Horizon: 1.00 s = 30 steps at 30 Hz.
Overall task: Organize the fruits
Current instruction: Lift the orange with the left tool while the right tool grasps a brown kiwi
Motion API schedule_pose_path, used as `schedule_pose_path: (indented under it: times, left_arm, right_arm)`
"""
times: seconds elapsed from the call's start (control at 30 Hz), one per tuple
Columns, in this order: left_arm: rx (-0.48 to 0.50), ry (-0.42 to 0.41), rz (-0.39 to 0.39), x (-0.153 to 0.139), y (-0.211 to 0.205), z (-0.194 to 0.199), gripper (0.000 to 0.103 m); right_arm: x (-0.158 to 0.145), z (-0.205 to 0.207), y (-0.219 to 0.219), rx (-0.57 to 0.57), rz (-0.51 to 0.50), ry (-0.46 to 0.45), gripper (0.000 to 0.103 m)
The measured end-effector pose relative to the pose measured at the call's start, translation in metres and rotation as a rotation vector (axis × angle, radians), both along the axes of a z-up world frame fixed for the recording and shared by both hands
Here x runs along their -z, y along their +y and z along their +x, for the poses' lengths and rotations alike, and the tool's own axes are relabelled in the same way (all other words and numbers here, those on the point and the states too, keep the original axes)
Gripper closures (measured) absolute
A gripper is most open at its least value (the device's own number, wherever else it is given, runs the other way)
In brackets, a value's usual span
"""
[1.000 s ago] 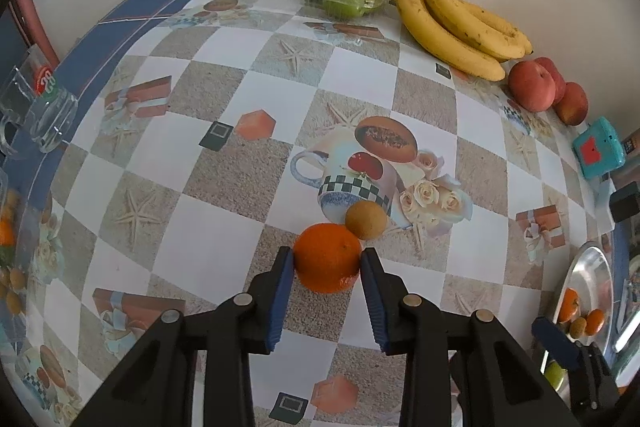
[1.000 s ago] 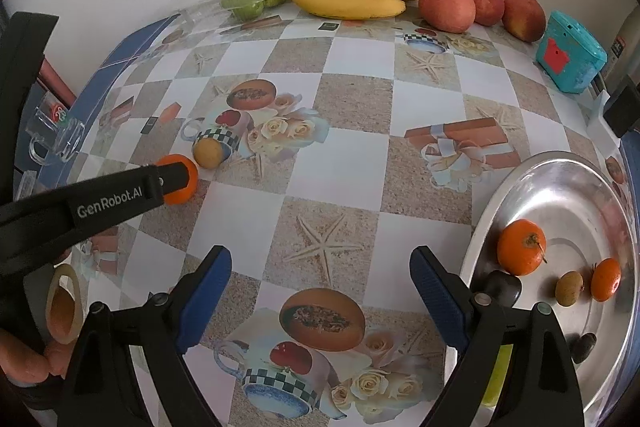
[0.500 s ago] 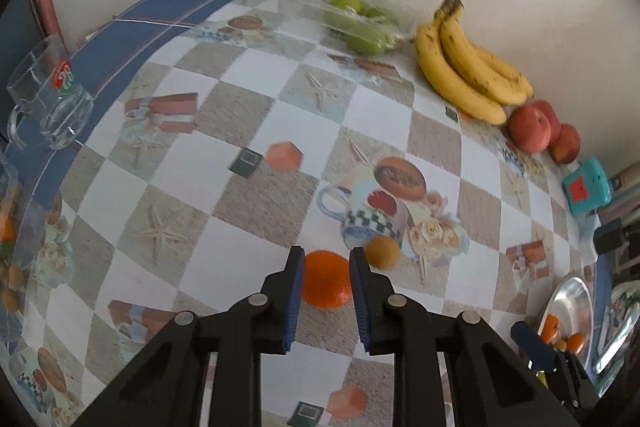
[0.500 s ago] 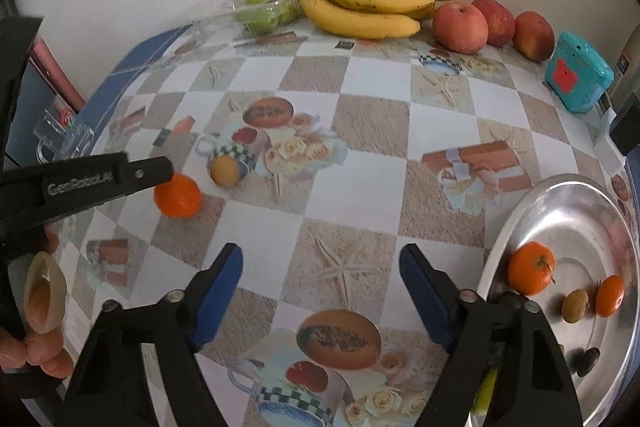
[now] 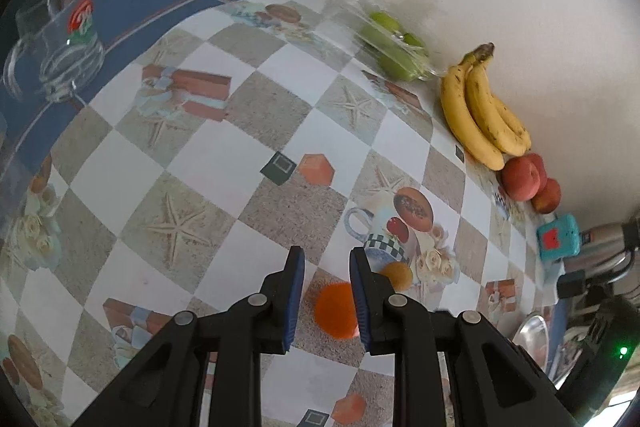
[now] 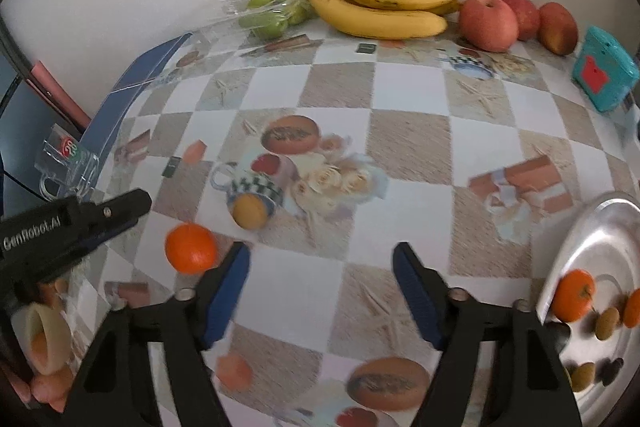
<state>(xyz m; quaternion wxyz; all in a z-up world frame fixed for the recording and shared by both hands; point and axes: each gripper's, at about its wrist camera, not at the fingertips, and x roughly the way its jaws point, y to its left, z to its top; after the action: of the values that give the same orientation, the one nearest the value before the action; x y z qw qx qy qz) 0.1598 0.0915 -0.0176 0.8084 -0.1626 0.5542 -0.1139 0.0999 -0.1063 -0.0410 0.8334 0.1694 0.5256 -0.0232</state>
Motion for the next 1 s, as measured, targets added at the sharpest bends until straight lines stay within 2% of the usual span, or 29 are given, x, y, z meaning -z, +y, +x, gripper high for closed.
schedule_pose_path:
  times: [0.07,0.1,0.17,0.33,0.53,0.77,1.0]
  left_arm:
    - [0.001,0.014,-0.005,0.003,0.000,0.001,0.064]
    - [0.000,0.021,-0.003,0.005,-0.001,0.001,0.062]
    - [-0.007,0.035,-0.009,0.007,0.000,0.002,0.060]
    - [-0.064,0.065,0.008,0.015,0.009,0.003,0.054]
    - [-0.105,0.096,0.014,0.022,0.017,0.005,0.054]
    - [-0.095,0.109,-0.004,0.024,0.015,0.006,0.054]
    - [-0.067,0.111,-0.016,0.022,0.007,0.004,0.054]
  right_arm:
    - [0.000,0.008,0.003,0.001,0.017,-0.001,0.037]
    - [0.000,0.011,0.004,0.002,0.027,-0.001,0.039]
    - [0.001,0.018,0.006,0.005,0.046,0.002,0.045]
    - [0.013,0.031,0.018,-0.015,0.079,0.024,0.050]
    - [0.025,0.037,0.024,-0.007,0.104,0.039,0.058]
    - [0.027,0.038,0.023,-0.002,0.149,0.038,0.077]
    - [0.022,0.030,0.019,-0.001,0.154,0.031,0.077]
